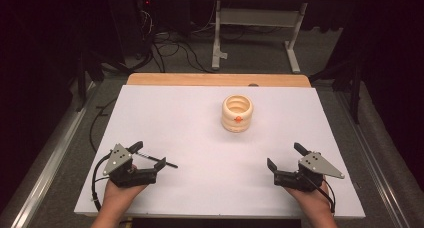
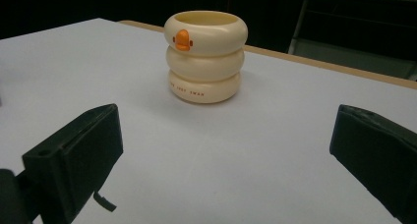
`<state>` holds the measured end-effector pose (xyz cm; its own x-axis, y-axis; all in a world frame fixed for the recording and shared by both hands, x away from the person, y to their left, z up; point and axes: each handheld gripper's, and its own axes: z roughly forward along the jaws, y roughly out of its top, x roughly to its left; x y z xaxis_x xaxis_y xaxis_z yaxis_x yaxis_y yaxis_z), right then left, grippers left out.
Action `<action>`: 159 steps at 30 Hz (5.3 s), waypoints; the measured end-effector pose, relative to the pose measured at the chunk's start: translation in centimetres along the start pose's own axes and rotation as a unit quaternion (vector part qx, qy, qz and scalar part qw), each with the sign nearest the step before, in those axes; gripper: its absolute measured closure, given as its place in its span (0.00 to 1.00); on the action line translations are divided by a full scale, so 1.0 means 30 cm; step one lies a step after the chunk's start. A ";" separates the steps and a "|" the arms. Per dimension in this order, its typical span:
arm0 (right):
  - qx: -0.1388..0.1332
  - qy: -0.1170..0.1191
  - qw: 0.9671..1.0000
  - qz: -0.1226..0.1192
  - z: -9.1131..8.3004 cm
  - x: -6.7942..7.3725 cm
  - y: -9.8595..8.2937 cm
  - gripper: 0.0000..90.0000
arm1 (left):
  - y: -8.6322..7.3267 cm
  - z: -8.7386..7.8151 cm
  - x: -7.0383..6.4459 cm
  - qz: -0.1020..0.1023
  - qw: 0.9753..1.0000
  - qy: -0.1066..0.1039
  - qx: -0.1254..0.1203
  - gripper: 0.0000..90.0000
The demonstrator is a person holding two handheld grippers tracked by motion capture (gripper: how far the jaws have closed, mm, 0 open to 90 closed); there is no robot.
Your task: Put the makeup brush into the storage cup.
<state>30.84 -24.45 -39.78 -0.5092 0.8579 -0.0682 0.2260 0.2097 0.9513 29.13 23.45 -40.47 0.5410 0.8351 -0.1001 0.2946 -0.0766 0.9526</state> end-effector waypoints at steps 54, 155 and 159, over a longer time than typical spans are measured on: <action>0.004 0.006 1.000 -0.006 0.010 0.005 -0.002 0.01 | -0.042 0.058 0.027 -0.033 0.985 0.019 0.167 0.05; 0.004 0.013 1.000 -0.009 0.005 0.029 -0.002 0.01 | 0.085 0.233 0.101 0.170 0.892 -0.080 0.411 0.06; 0.005 0.014 1.000 -0.009 0.005 0.029 -0.002 0.01 | 0.080 0.237 0.110 0.172 0.891 -0.078 0.414 0.09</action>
<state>30.50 -23.65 -39.94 -0.5358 0.8409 -0.0758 0.2246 0.2286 0.9473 37.23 22.15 -40.57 0.7950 0.6041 0.0561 0.5354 -0.7421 0.4033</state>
